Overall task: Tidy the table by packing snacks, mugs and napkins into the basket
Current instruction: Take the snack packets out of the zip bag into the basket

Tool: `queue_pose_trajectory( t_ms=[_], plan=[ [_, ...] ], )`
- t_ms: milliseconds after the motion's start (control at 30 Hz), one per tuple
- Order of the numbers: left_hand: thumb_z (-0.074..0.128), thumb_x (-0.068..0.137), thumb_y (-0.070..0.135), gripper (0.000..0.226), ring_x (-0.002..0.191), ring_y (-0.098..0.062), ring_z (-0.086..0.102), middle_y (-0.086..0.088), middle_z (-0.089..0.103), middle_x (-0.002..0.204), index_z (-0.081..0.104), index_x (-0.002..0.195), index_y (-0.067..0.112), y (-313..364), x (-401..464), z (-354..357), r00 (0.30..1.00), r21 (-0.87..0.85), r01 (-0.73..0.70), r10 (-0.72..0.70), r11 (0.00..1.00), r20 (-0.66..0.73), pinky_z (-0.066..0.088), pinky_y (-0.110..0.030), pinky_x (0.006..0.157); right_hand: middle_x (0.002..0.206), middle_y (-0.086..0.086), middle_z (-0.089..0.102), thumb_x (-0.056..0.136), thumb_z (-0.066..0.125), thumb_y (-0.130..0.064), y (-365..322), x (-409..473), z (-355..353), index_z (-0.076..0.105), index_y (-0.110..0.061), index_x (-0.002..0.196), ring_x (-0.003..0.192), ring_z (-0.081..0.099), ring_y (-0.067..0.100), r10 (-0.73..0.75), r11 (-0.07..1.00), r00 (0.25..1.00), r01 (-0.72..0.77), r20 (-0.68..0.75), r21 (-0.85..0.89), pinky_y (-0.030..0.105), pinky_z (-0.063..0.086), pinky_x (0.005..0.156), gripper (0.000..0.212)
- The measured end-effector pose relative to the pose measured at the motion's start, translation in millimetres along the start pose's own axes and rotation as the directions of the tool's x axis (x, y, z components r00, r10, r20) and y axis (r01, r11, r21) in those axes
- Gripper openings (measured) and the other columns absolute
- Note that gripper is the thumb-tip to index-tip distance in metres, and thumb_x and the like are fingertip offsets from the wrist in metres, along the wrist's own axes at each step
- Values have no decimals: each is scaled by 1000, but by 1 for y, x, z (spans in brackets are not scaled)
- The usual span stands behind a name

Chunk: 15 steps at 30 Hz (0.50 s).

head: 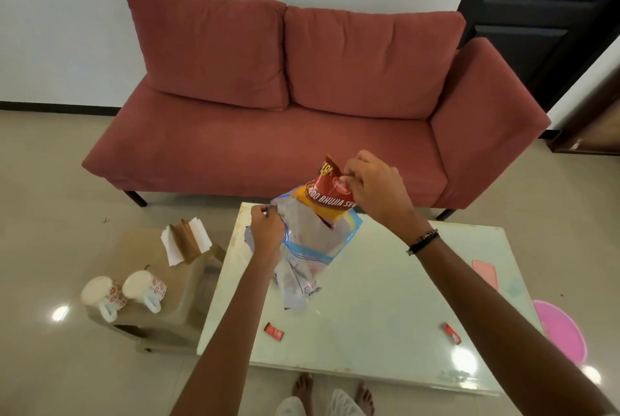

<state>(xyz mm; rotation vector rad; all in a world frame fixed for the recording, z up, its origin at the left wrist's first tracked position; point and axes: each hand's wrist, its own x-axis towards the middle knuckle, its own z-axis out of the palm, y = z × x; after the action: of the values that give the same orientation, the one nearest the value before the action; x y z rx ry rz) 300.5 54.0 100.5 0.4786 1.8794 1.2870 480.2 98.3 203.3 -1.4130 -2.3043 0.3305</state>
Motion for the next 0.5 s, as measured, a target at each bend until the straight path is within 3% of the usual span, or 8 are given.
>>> queue_pose_trajectory(
  t_ms=[133,200,300,400,500],
  plan=[
    [43,90,19,11,81,-28,51,-19,56,88,44,80,16,14,35,9,997,-130,-5,-5,991,-77,42,-41,74,90,2,53,91,57,-26,6,39,-2,60,-11,85,72,57,28,99,995,983,-93,-154,47,30,33,67,17],
    [43,86,27,13,81,-32,55,-18,58,87,45,81,15,4,62,15,994,-118,7,-20,993,-110,45,-45,81,90,3,53,91,57,-25,12,57,1,59,-11,83,69,57,29,143,989,965,-133,-219,59,32,38,64,17],
    [42,82,37,29,90,-46,60,-32,62,96,49,87,10,-15,94,21,986,-90,68,-81,994,-147,46,-54,86,89,4,53,93,55,-24,29,81,12,58,-10,82,64,56,30,172,985,938,-171,-300,31,36,45,62,18],
    [43,94,17,25,98,-44,58,-31,60,107,51,104,-4,-22,113,26,978,-91,84,-100,992,-183,46,-44,85,92,5,54,94,53,-24,55,102,45,59,-10,86,64,58,31,195,978,940,-208,-280,-16,36,48,58,17],
    [43,97,16,29,98,-39,58,-29,59,109,49,110,-9,-41,136,34,976,-114,82,-102,990,-190,45,-42,83,95,5,55,95,52,-23,88,119,107,62,-9,90,68,60,30,256,962,953,-268,-162,-53,34,45,59,17]
  ],
)
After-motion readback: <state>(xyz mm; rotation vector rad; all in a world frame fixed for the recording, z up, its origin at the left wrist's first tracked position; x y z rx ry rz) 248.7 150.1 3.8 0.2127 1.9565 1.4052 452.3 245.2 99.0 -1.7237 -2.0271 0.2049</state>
